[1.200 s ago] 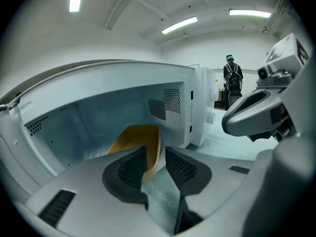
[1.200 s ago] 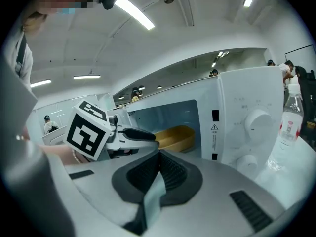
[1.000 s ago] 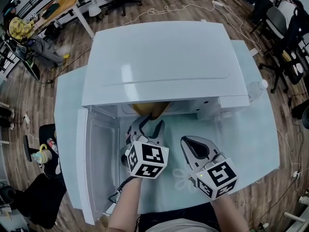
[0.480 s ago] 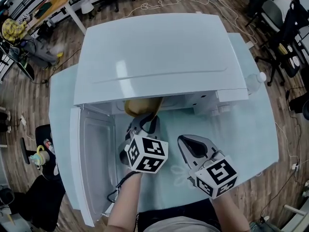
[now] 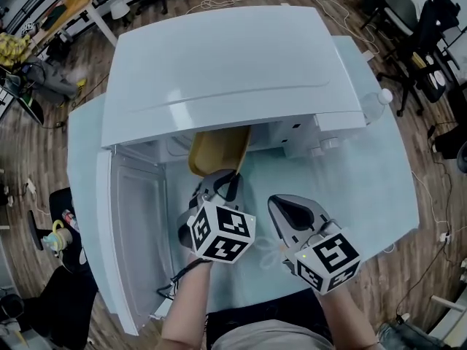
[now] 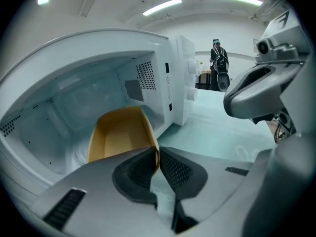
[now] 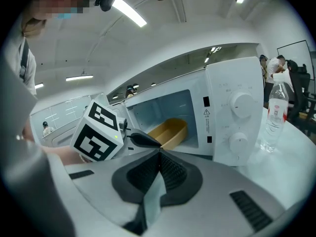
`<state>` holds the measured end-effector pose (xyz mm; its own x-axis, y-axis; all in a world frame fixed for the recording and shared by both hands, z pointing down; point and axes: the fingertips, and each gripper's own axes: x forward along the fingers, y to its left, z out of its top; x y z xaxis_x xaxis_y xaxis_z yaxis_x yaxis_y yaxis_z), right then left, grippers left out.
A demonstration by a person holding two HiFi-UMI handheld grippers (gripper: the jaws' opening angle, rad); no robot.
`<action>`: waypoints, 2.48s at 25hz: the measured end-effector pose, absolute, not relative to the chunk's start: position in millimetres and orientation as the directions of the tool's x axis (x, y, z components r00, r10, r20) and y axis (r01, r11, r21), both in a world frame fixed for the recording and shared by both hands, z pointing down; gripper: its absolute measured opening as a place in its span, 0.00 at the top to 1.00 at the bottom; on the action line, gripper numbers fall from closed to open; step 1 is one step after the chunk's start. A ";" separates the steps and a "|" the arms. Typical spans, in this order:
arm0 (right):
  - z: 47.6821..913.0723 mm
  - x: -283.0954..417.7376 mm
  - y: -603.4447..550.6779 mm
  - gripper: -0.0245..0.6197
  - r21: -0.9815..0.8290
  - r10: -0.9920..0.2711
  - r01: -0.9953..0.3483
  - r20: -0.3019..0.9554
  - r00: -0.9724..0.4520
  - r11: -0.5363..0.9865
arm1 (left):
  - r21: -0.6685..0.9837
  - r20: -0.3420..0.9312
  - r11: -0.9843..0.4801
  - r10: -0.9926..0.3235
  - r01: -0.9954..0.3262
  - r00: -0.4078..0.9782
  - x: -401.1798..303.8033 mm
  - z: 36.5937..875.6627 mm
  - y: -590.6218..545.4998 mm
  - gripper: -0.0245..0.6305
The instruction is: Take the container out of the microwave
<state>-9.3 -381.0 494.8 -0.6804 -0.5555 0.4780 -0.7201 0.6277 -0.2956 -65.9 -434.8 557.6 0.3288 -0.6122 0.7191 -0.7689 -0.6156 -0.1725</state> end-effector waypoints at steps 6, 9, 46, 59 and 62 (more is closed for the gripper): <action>476.5 -13.1 -374.8 0.95 -0.288 -0.580 -0.720 0.440 -0.685 0.632 | -0.100 0.701 -0.636 -0.591 -0.765 0.400 -49.7 548.9 -413.2 0.91; 468.5 -12.2 -367.0 0.95 -0.250 -0.591 -0.722 0.435 -0.679 0.645 | -0.109 0.691 -0.649 -0.594 -0.753 0.412 -45.4 542.7 -402.3 0.91; 408.8 78.5 -201.7 0.95 -0.232 -0.468 -0.513 0.224 -0.855 0.826 | -0.009 0.501 -0.423 -0.787 -0.906 0.361 30.9 434.3 -217.9 0.91; 344.6 90.5 -178.3 0.95 -0.200 -0.454 -0.465 0.101 -0.885 0.862 | -0.027 0.371 -0.425 -0.845 -0.905 0.386 50.2 378.9 -169.3 0.91; 343.8 94.3 -177.0 0.95 -0.187 -0.459 -0.470 0.100 -0.883 0.863 | 0.008 0.339 -0.423 -0.851 -0.906 0.401 51.0 370.9 -168.1 0.91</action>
<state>94.3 -177.0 343.8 -0.8825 -0.4594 0.1004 -0.4703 0.8625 -0.1868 51.0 -168.1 370.9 0.4007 -0.8510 0.3393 -0.9059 -0.4235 0.0077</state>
